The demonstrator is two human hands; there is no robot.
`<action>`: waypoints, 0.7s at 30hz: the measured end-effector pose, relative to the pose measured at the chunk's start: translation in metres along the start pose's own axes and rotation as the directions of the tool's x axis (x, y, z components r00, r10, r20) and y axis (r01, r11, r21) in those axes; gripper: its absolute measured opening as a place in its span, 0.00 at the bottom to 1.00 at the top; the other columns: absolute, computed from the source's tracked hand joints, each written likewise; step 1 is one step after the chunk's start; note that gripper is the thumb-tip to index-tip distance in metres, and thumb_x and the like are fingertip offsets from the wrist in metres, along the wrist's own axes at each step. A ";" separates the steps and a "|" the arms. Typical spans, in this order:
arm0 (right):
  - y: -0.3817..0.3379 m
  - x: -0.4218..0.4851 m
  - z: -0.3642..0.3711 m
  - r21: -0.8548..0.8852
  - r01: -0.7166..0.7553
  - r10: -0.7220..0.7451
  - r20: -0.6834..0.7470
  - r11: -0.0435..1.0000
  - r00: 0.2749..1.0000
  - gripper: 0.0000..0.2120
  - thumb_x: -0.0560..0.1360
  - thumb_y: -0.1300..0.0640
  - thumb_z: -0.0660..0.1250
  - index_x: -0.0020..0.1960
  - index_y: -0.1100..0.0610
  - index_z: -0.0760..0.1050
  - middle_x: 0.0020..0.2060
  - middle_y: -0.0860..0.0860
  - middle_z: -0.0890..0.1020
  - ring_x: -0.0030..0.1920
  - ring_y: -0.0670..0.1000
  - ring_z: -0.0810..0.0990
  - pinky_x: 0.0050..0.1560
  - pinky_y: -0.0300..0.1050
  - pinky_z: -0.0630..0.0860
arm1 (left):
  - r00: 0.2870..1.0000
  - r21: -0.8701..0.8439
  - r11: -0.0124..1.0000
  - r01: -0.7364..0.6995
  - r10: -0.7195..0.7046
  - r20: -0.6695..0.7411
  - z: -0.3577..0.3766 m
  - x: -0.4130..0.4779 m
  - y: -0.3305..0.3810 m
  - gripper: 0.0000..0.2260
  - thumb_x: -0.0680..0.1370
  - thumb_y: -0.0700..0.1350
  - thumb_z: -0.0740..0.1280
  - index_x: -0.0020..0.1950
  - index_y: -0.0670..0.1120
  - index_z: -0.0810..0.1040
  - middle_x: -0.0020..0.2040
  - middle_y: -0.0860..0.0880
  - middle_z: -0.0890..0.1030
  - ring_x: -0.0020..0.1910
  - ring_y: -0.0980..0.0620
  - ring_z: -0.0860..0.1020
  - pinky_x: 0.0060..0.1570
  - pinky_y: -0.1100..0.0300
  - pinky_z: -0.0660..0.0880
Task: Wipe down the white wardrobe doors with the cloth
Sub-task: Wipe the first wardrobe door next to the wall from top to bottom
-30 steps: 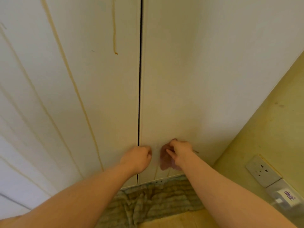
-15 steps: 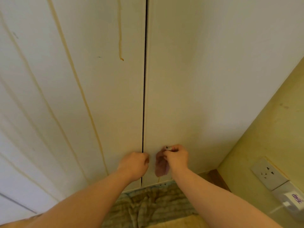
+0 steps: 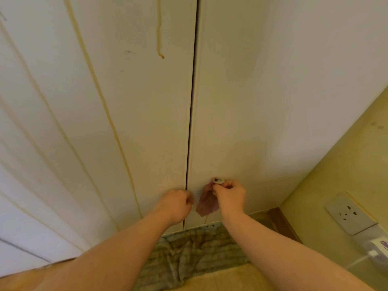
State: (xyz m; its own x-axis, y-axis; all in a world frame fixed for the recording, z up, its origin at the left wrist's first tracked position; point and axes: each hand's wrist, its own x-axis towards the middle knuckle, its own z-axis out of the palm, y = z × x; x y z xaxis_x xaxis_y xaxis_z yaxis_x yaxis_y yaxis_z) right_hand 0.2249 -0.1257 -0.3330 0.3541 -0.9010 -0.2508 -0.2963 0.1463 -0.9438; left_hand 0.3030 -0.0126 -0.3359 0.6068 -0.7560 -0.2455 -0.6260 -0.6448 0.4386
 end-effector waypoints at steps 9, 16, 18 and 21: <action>0.029 0.018 0.022 -0.078 -0.178 0.176 -0.036 0.981 0.984 0.13 0.67 0.67 0.71 0.33 0.57 0.68 0.38 0.62 0.80 0.44 0.61 0.80 0.50 0.57 0.78 | 0.999 -0.136 0.990 0.035 -0.031 0.029 0.033 0.013 -0.007 0.14 0.77 0.42 0.59 0.58 0.49 0.79 0.61 0.45 0.79 0.60 0.45 0.75 0.59 0.56 0.72; 0.085 0.030 0.044 -0.044 -0.333 0.331 -0.045 0.942 0.943 0.14 0.68 0.72 0.66 0.31 0.57 0.69 0.32 0.58 0.76 0.40 0.59 0.76 0.51 0.59 0.77 | 0.992 -0.255 0.960 0.112 -0.093 0.087 0.078 0.017 -0.043 0.13 0.77 0.41 0.60 0.59 0.46 0.79 0.61 0.45 0.79 0.62 0.46 0.75 0.59 0.57 0.71; 0.096 0.033 0.046 0.002 -0.400 0.400 -0.038 0.916 0.916 0.15 0.69 0.74 0.65 0.32 0.57 0.68 0.32 0.58 0.75 0.38 0.59 0.75 0.49 0.58 0.77 | 0.986 -0.245 0.959 0.141 -0.114 0.120 0.086 0.017 -0.055 0.12 0.78 0.42 0.60 0.59 0.46 0.79 0.61 0.45 0.78 0.61 0.46 0.75 0.57 0.58 0.71; 0.110 0.038 0.046 0.037 -0.458 0.458 0.000 0.888 0.889 0.15 0.71 0.75 0.63 0.33 0.59 0.67 0.39 0.62 0.77 0.37 0.58 0.75 0.36 0.48 0.74 | 0.983 -0.213 0.966 0.147 -0.120 0.137 0.090 0.022 -0.066 0.13 0.79 0.44 0.60 0.60 0.48 0.79 0.63 0.47 0.78 0.63 0.48 0.74 0.58 0.60 0.69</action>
State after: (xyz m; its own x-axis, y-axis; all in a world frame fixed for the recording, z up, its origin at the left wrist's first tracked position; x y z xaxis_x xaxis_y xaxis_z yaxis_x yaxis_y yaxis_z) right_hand 0.2464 -0.1251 -0.4557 0.1792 -0.7337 -0.6554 -0.3927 0.5575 -0.7315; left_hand 0.3138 0.0030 -0.4478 0.6042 -0.6817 -0.4125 -0.4107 -0.7101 0.5719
